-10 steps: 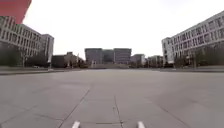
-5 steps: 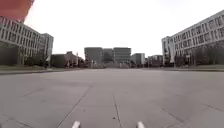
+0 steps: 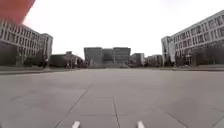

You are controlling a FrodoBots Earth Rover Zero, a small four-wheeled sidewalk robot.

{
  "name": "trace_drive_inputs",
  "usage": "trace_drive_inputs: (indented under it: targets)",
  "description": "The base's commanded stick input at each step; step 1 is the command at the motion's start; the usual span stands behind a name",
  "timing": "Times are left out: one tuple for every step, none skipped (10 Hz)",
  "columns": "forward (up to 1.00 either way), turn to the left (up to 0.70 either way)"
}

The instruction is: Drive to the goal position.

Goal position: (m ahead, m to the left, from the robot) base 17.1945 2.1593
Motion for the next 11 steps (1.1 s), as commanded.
trace_drive_inputs:
  targets:
    - [0.60,0.00]
    - [0.60,0.10]
    - [0.60,0.15]
    - [0.60,0.02]
    - [0.60,0.00]
    - [0.60,0.00]
    - [0.60,0.00]
    - [0.60,0.00]
    - [0.60,0.00]
    - [0.60,0.00]
    - [0.60,0.00]
